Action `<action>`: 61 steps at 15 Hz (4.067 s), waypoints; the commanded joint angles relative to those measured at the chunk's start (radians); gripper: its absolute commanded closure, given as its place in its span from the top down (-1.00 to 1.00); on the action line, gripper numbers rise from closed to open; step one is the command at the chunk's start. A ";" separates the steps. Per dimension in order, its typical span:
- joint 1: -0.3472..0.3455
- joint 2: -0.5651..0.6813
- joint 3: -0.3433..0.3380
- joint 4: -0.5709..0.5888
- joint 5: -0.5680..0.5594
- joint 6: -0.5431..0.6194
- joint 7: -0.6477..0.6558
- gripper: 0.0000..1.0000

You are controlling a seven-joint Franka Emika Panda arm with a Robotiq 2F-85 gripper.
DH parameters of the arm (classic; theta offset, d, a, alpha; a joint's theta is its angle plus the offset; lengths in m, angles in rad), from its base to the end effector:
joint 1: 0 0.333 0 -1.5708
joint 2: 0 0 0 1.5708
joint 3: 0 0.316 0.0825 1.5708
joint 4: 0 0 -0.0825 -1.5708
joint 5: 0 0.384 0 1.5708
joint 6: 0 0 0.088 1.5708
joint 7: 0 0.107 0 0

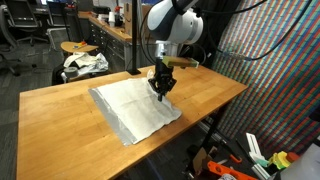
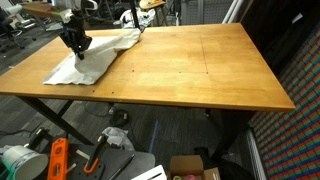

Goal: Fold the towel on the table

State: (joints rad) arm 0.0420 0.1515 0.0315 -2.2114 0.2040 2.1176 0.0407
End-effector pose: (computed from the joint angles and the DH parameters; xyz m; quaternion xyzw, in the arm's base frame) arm 0.5157 0.0472 0.2931 -0.9880 0.0469 0.1263 0.0751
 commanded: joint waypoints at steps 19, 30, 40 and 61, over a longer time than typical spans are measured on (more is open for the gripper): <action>0.098 -0.086 0.088 -0.123 -0.107 0.142 0.126 -0.73; 0.135 -0.045 0.113 -0.084 -0.111 0.156 0.252 -0.74; 0.163 -0.024 0.124 -0.092 -0.154 0.189 0.318 -0.73; 0.212 -0.003 0.131 -0.113 -0.235 0.262 0.401 -0.73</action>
State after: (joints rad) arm 0.2471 0.1561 0.1645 -2.3130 0.0030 2.3380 0.3976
